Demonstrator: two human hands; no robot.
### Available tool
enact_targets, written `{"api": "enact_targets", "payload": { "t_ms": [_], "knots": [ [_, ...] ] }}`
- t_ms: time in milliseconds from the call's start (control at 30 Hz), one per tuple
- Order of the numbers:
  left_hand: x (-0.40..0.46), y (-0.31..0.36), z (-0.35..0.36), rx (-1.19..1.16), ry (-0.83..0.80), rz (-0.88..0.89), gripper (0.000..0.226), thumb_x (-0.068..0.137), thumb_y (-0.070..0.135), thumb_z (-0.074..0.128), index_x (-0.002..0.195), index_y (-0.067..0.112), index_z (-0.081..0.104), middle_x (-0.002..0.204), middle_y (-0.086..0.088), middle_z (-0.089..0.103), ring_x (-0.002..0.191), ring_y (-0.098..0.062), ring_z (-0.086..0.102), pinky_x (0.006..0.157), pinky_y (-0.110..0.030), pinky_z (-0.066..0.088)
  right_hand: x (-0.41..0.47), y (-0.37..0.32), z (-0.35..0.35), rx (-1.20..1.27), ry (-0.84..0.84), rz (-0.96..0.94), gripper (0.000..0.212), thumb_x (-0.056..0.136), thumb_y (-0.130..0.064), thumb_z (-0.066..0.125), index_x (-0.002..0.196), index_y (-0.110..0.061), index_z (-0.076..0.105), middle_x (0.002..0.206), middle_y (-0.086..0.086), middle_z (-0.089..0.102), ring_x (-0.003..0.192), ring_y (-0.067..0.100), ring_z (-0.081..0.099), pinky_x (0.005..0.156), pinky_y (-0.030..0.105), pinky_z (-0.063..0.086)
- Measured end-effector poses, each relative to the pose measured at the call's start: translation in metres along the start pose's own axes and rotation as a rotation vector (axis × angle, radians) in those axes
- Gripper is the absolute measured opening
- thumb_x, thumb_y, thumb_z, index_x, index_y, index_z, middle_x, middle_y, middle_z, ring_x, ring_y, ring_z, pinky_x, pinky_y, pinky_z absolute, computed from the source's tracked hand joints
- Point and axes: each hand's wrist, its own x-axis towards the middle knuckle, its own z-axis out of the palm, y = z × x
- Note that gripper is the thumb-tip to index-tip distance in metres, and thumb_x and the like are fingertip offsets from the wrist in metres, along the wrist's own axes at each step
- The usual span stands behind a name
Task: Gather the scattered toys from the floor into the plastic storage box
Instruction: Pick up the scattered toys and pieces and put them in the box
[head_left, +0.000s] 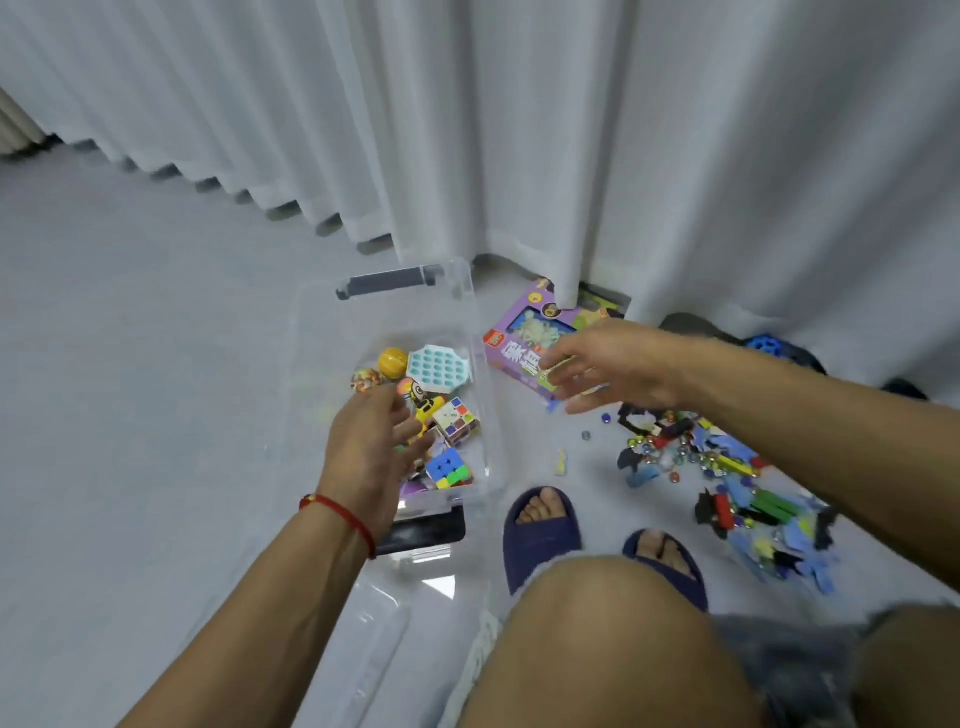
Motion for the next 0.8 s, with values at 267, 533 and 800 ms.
{"api": "enact_targets", "payload": {
  "t_ms": [267,533,800],
  "knots": [
    [0.023,-0.089,0.13,0.354,-0.32,-0.011,0.015,0.091,0.011,0.053,0.102,0.015,0.061,0.101,-0.013,0.062,0.083,-0.025,0.062,0.073,-0.038,0.06,-0.004,0.135,-0.121,-0.567,0.309,0.191,0.034,0.097,-0.021,0.05,0.08,0.008,0.051,0.086,0.036,0.037,0.065,0.039,0.036,0.056,0.035,0.037],
    [0.092,-0.191,0.19,0.849,-0.401,-0.032,0.028,0.086,0.018,0.067,0.112,0.022,0.06,0.11,-0.005,0.065,0.092,-0.023,0.064,0.085,-0.04,0.058,0.033,0.296,-0.131,-0.654,0.576,0.264,0.017,0.092,-0.022,0.057,0.104,-0.01,0.058,0.099,0.013,0.062,0.091,0.029,0.06,0.074,0.035,0.049],
    [0.156,-0.245,0.269,1.296,-0.51,0.549,0.069,0.078,0.02,0.076,0.139,0.026,0.044,0.128,-0.015,0.051,0.116,-0.036,0.048,0.091,-0.042,0.045,0.104,0.324,-0.142,-0.805,0.761,-0.011,0.067,0.085,-0.048,0.067,0.142,-0.022,0.044,0.15,0.014,0.037,0.133,0.037,0.036,0.1,0.05,0.043]
  ]
}}
